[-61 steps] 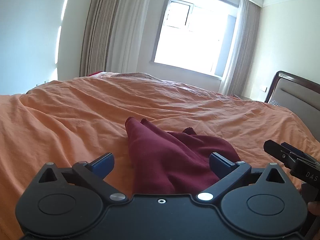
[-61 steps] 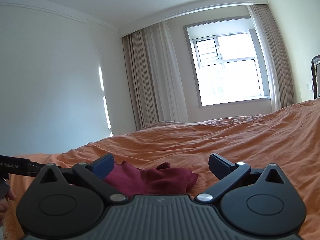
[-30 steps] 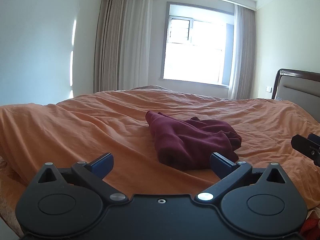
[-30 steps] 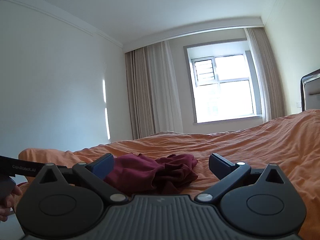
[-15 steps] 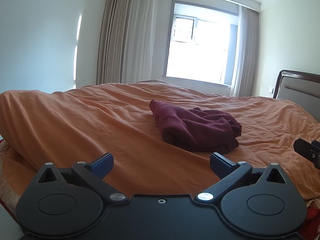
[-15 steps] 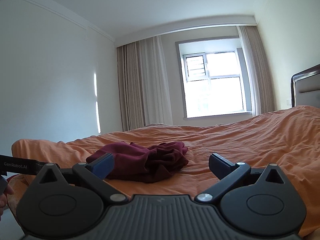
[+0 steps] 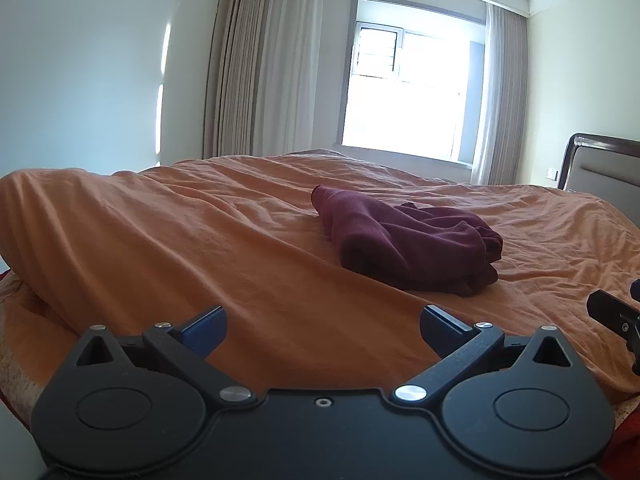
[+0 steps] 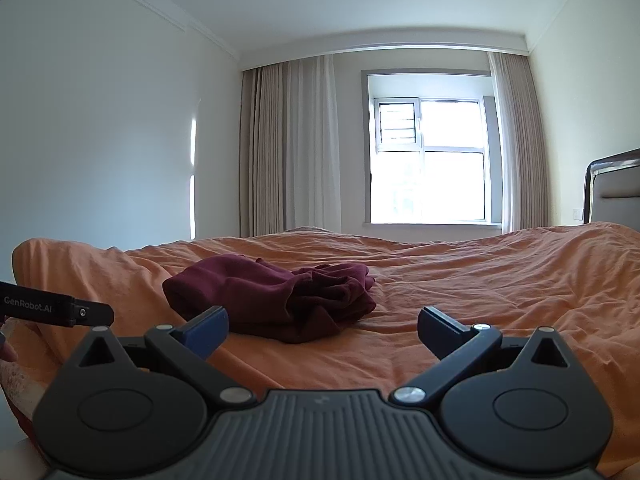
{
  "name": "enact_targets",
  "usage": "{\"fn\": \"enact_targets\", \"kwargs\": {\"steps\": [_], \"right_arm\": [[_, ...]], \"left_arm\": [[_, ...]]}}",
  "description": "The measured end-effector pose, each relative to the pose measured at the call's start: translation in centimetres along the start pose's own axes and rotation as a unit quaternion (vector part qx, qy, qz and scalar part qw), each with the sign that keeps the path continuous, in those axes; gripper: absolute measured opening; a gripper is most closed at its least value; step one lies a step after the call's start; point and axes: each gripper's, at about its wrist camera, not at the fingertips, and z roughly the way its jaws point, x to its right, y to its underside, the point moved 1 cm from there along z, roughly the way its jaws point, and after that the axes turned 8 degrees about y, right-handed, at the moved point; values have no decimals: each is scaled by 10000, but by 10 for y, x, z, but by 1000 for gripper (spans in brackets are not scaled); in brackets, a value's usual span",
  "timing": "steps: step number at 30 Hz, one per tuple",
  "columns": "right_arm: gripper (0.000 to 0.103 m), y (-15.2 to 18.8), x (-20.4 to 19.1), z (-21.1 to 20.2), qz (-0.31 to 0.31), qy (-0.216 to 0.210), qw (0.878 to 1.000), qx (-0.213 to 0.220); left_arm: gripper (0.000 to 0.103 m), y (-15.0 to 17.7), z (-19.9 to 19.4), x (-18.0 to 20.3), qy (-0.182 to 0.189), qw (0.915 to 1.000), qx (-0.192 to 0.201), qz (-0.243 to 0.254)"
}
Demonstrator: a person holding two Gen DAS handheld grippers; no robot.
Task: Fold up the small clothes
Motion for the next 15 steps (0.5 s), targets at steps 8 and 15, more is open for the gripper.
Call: {"fn": "enact_targets", "kwargs": {"steps": [8, 15], "right_arm": [[103, 1, 7, 3, 59, 57, 10000, -41], [103, 2, 9, 6, 109, 80, 9998, -109]], "left_arm": [[102, 1, 3, -1, -44, 10000, -80, -15], [102, 1, 7, 1, -38, 10000, -89, -5]]}}
